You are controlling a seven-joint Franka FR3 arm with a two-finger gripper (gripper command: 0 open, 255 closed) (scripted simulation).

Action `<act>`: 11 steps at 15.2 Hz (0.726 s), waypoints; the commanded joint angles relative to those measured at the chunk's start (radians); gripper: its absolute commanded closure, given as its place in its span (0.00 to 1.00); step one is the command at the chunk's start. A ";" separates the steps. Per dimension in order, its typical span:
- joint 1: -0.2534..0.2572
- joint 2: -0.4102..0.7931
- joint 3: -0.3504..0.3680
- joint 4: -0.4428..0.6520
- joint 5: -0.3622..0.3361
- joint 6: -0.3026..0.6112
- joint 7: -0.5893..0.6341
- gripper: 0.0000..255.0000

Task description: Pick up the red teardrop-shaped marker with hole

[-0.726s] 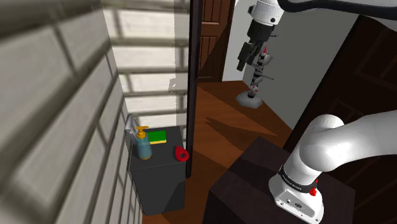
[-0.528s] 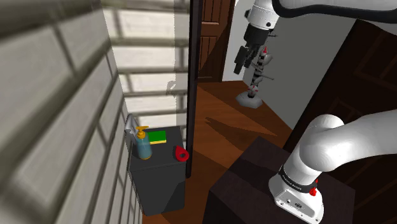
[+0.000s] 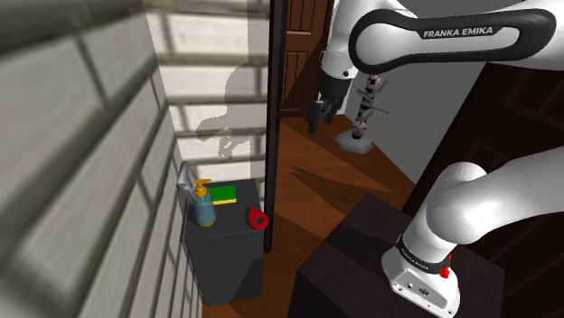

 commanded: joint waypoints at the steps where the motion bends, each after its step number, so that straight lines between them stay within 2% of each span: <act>1: 0.006 0.040 0.028 -0.023 0.013 0.055 0.035 0.00; 11: 0.027 0.308 0.170 -0.068 0.043 0.323 0.218 0.00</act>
